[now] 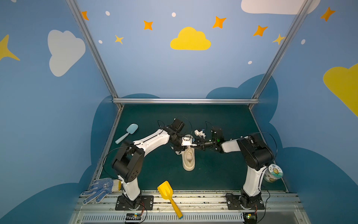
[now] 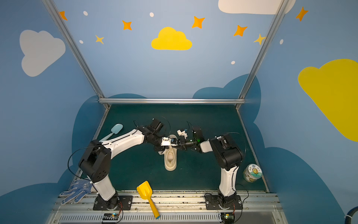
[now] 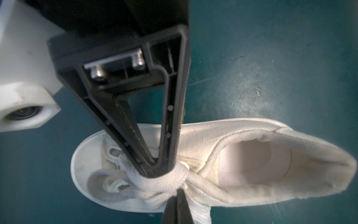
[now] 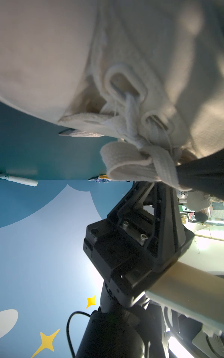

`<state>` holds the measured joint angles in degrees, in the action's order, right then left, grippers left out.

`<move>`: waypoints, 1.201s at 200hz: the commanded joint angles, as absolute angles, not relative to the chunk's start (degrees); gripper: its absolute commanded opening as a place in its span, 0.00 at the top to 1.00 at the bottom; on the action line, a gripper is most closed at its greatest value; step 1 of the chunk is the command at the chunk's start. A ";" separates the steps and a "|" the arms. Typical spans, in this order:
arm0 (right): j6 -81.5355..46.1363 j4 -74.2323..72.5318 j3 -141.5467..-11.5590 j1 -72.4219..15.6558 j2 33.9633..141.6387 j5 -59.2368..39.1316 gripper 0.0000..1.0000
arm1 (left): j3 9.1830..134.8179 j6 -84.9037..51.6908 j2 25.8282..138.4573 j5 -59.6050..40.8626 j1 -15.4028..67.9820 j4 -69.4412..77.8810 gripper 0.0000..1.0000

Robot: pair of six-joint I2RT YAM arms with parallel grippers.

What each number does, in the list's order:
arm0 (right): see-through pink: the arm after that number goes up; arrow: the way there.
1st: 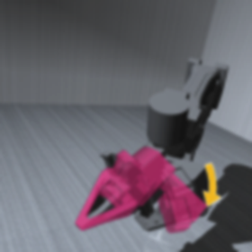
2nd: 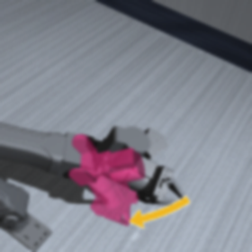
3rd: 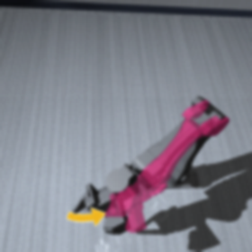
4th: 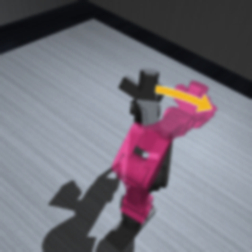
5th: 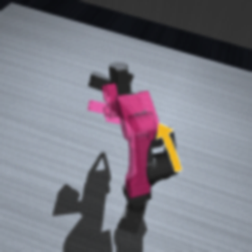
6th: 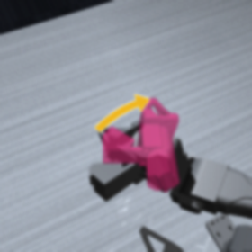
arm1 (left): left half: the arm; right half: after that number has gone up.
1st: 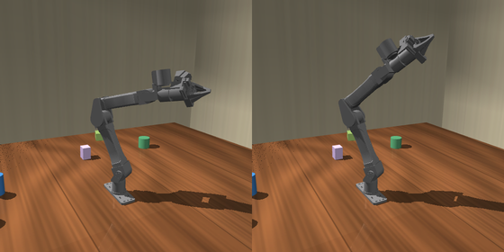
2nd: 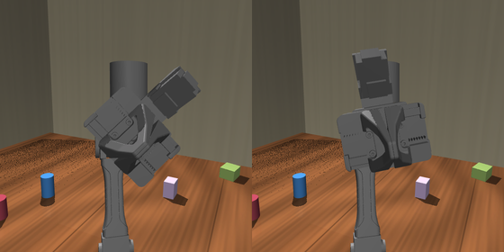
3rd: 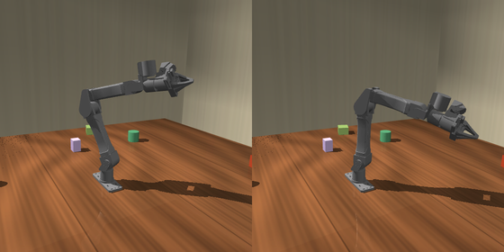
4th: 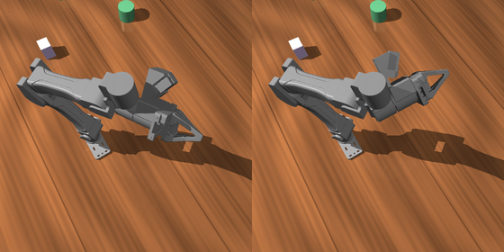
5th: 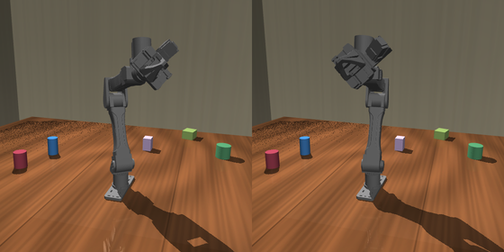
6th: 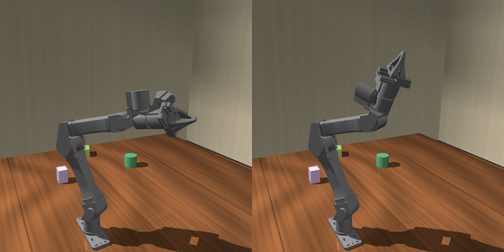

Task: Tie the shoes

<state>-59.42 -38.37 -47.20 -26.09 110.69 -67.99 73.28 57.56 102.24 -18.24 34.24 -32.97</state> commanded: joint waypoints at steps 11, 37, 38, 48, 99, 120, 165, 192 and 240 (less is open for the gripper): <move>-59.81 -41.04 -46.44 -26.50 111.18 -69.54 0.99 | 75.03 56.61 103.75 -19.35 34.10 -33.76 0.97; -59.70 -40.61 -46.43 -26.54 110.80 -69.57 0.99 | 75.65 56.14 104.31 -19.27 34.11 -34.27 0.97; -59.69 -40.61 -46.42 -26.54 110.81 -69.59 0.99 | 75.66 56.15 104.32 -19.30 34.11 -34.27 0.97; -59.69 -40.76 -46.41 -26.54 111.04 -69.52 0.99 | 75.67 56.10 104.14 -19.54 34.10 -34.17 0.97; -61.88 -44.02 -47.19 -26.71 112.32 -69.97 0.97 | 74.45 56.85 102.93 -20.04 34.19 -33.44 0.97; -61.81 -43.88 -47.30 -26.74 112.59 -70.14 0.96 | 74.36 56.85 102.91 -20.32 34.18 -33.54 0.97; -62.23 -44.44 -47.79 -26.87 112.94 -70.48 0.92 | 73.65 56.40 102.41 -21.17 34.18 -32.09 0.97; -63.25 -45.90 -47.64 -26.98 112.82 -70.76 0.90 | 73.75 56.18 102.91 -21.52 34.13 -32.30 0.97; -59.50 -39.94 -48.08 -26.82 112.79 -68.42 0.98 | 72.45 55.81 101.86 -20.86 34.18 -31.75 0.97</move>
<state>-62.48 -43.33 -46.92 -26.59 112.16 -69.41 73.97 56.25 103.26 -19.51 34.15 -32.38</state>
